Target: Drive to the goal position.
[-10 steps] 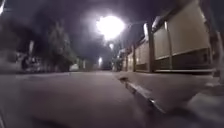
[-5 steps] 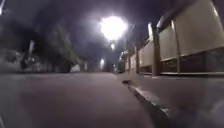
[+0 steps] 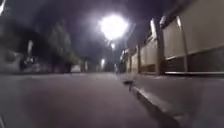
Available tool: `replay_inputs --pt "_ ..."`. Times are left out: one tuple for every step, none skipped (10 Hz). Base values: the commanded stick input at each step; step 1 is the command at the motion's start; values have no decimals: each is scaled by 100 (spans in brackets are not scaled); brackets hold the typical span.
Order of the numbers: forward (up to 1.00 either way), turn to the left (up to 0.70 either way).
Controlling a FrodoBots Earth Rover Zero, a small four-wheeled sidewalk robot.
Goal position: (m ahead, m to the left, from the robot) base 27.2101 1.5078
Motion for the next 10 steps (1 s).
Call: replay_inputs --pt "70 0" --pt "70 0" --pt "70 0" --pt "70 0" --pt "70 0" --pt "70 0" --pt "70 0" --pt "70 0" --pt "70 -7" --pt "70 -35"
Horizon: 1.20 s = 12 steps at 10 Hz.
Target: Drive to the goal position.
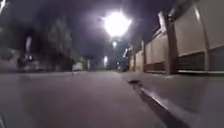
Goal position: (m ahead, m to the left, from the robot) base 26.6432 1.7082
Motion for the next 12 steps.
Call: replay_inputs --pt "70 -35" --pt "70 -35" --pt "70 -20" --pt "70 0" --pt "70 0" --pt "70 0" --pt "70 0" --pt "70 0" --pt "70 0" --pt "70 0" --pt "70 0" --pt "70 0"
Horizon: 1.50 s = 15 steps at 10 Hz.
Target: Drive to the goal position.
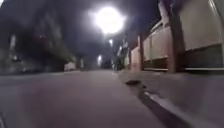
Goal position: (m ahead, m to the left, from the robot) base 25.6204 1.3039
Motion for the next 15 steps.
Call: replay_inputs --pt "70 0" --pt "70 0" --pt "70 0" --pt "70 0" --pt "70 0" --pt "70 0" --pt "70 0" --pt "70 0" --pt "70 0" --pt "70 0" --pt "70 0" --pt "70 0" --pt "70 0" --pt "70 0" --pt "70 0"
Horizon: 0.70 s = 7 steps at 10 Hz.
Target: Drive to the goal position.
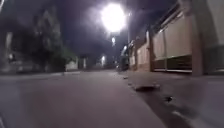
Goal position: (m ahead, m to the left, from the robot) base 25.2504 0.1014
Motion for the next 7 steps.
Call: replay_inputs --pt "70 0" --pt "70 0" --pt "70 0" --pt "70 0" --pt "70 0" --pt "70 0" --pt "70 0"
